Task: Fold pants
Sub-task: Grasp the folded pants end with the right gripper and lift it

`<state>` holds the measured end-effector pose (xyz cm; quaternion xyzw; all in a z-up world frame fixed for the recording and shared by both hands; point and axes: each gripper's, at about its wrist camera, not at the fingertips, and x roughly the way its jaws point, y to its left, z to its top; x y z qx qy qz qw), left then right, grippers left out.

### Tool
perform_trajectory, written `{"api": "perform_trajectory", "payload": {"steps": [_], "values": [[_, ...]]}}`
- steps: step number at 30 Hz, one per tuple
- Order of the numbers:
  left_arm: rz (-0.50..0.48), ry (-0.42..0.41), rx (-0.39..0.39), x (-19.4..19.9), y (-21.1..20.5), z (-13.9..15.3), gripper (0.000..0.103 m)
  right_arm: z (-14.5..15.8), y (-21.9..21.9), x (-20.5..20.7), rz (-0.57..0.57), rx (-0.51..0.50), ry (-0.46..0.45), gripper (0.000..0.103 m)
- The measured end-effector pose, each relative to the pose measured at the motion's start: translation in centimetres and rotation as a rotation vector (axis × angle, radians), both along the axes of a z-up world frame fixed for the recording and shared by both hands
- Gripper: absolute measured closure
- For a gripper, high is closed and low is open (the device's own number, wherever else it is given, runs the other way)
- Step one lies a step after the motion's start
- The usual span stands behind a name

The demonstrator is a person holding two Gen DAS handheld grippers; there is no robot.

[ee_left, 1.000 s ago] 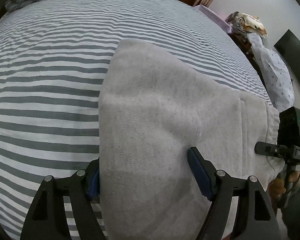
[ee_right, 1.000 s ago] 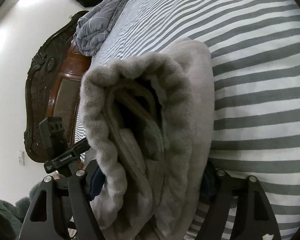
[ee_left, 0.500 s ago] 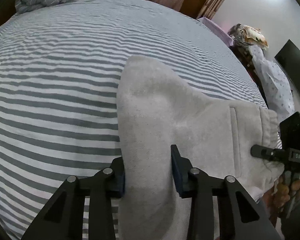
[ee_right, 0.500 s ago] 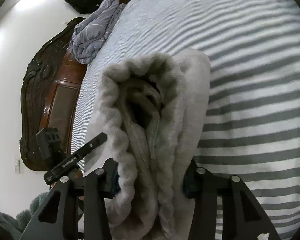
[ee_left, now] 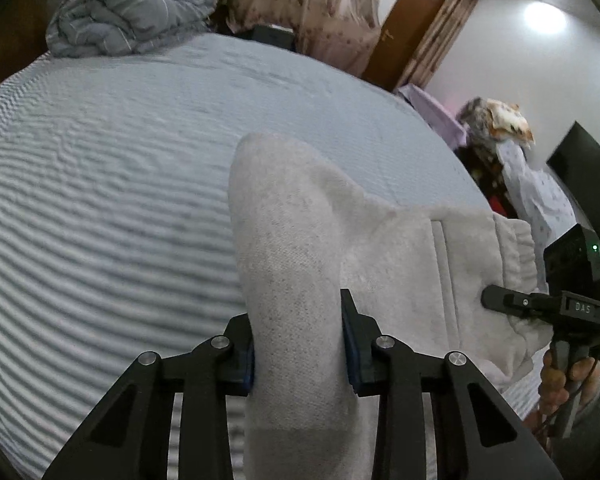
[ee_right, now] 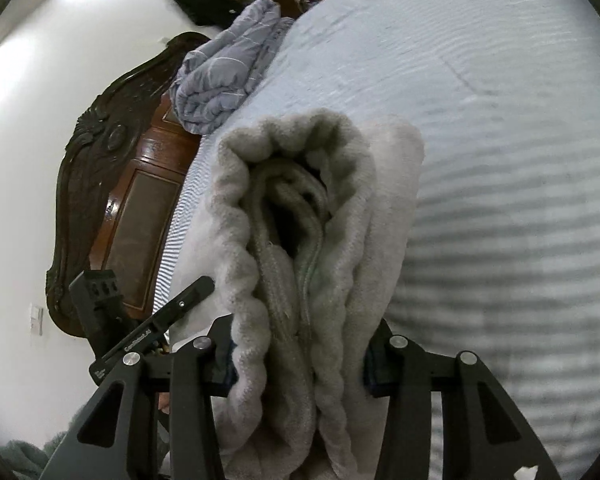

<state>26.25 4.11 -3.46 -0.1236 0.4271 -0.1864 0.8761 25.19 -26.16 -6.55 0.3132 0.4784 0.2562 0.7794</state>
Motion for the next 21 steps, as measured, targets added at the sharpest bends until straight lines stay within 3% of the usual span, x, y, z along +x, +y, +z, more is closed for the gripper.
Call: {"api": "perform_trajectory", "payload": {"steps": [8, 15, 18, 21], "values": [[0.018, -0.028, 0.023, 6.1, 0.7, 0.0, 0.069, 0.3, 1.2, 8.0, 0.050, -0.035, -0.031, 0.061], [-0.003, 0.060, 0.029, 9.8, 0.5, -5.2, 0.069, -4.0, 1.0, 10.9, 0.066, -0.089, 0.018, 0.060], [0.010, 0.098, 0.054, 10.5, 0.6, -8.3, 0.062, -7.0, 0.9, 10.7, 0.061, -0.162, 0.046, 0.050], [-0.004, 0.086, 0.016, 10.4, 1.1, -8.6, 0.057, -7.2, 0.6, 10.2, 0.027, -0.186, 0.014, 0.035]]}}
